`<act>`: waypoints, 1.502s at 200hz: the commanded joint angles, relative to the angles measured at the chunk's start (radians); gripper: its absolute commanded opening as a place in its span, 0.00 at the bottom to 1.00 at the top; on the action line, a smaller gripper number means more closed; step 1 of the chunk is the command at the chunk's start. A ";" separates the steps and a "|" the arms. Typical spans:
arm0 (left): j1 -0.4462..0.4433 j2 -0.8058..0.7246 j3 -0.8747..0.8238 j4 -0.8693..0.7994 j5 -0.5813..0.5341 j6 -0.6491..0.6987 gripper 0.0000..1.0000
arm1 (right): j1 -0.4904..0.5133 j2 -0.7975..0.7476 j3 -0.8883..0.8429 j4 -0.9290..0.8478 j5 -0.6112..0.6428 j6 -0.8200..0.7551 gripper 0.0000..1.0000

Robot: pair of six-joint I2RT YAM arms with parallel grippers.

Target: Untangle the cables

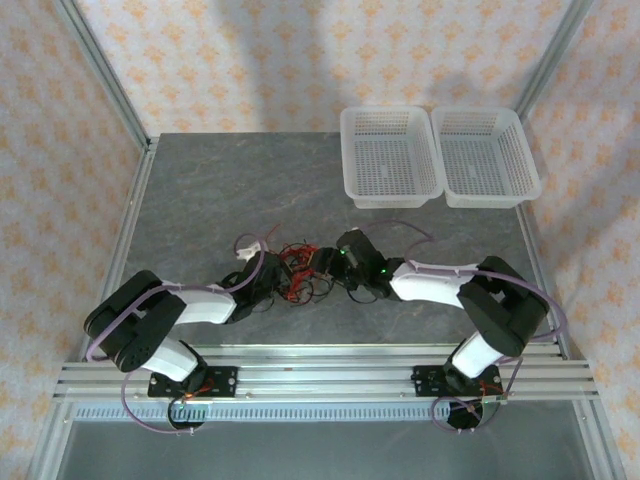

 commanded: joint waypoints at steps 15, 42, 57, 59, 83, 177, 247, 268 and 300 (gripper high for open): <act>-0.013 -0.026 -0.032 -0.015 -0.058 -0.060 0.00 | 0.010 0.076 0.004 0.063 0.041 0.076 0.70; -0.022 -0.020 -0.031 0.000 -0.058 -0.072 0.00 | 0.016 0.159 0.048 0.077 0.021 0.060 0.66; -0.029 -0.015 -0.030 0.005 -0.061 -0.085 0.00 | 0.021 0.200 0.071 0.074 0.017 0.054 0.64; -0.031 -0.015 -0.030 0.006 -0.061 -0.086 0.00 | 0.022 0.205 0.075 0.073 0.017 0.053 0.64; -0.047 -0.016 -0.038 0.016 -0.077 -0.117 0.00 | 0.026 0.245 0.092 0.062 0.010 0.048 0.61; -0.054 -0.113 -0.024 -0.134 -0.210 -0.087 0.00 | 0.000 0.197 0.109 -0.157 0.160 -0.169 0.00; -0.054 -0.109 0.059 -0.332 -0.393 0.091 0.00 | -0.025 0.216 0.119 -0.243 0.211 -0.738 0.00; -0.054 -0.134 0.081 -0.382 -0.444 0.123 0.00 | -0.041 0.203 0.129 -0.262 0.221 -0.757 0.00; -0.049 -0.180 0.115 -0.445 -0.506 0.178 0.20 | -0.059 0.169 0.138 -0.301 0.262 -0.729 0.03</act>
